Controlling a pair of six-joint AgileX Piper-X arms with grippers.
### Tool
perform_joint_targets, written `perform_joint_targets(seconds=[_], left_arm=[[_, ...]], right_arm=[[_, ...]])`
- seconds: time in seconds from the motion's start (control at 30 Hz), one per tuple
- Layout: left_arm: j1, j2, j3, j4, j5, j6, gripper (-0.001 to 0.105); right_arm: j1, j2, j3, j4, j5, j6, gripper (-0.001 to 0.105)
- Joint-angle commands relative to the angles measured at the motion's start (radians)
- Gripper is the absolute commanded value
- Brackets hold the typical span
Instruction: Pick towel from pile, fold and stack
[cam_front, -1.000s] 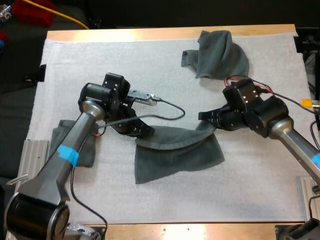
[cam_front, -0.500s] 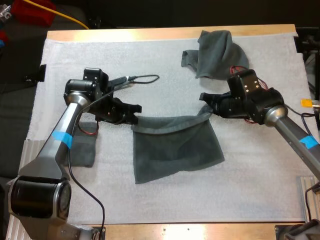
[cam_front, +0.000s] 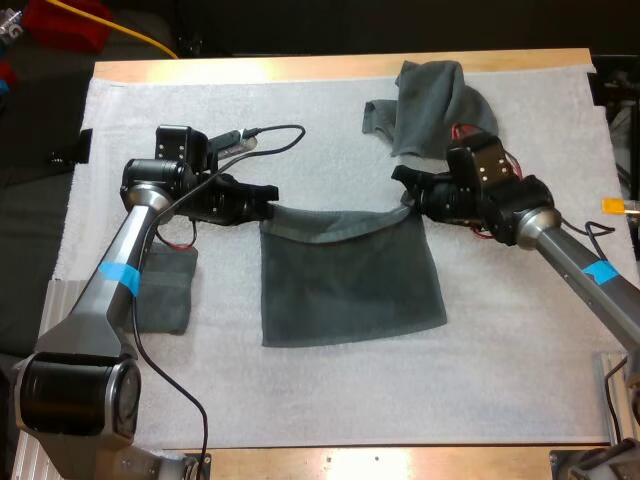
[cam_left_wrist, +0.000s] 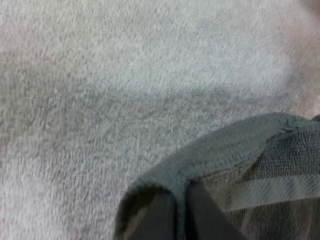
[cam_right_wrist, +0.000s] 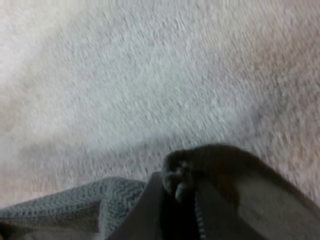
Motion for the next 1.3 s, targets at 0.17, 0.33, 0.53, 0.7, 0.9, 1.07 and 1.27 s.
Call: perform_joint_targets(seconds=[0.17, 0.33, 0.53, 0.7, 0.9, 1.07, 1.27], left_arm=[[0.006, -0.003, -0.006, -0.019, 0.013, -0.007, 0.045], [0.028, -0.003, -0.006, -0.025, 0.072, -0.007, 0.072], [0.065, -0.015, -0.006, -0.012, 0.141, 0.012, 0.064], [0.067, -0.055, -0.006, 0.029, 0.141, 0.071, 0.064], [0.067, -0.119, -0.006, 0.068, 0.141, 0.1, 0.064], [0.067, -0.184, -0.006, 0.135, 0.12, 0.13, 0.064], [0.067, -0.273, -0.006, 0.237, 0.062, 0.192, 0.064]], right_arm=[[-0.006, -0.004, -0.011, -0.074, 0.025, 0.017, 0.044], [-0.006, -0.004, -0.011, -0.128, 0.025, -0.014, 0.061], [-0.004, -0.008, -0.011, -0.105, 0.022, -0.114, 0.061], [-0.004, -0.027, -0.011, -0.033, 0.024, -0.191, 0.061], [-0.004, -0.074, -0.011, 0.066, 0.024, -0.304, 0.061], [-0.004, -0.138, -0.011, 0.131, 0.024, -0.406, 0.061], [-0.004, -0.206, -0.011, 0.217, 0.024, -0.471, 0.061]])
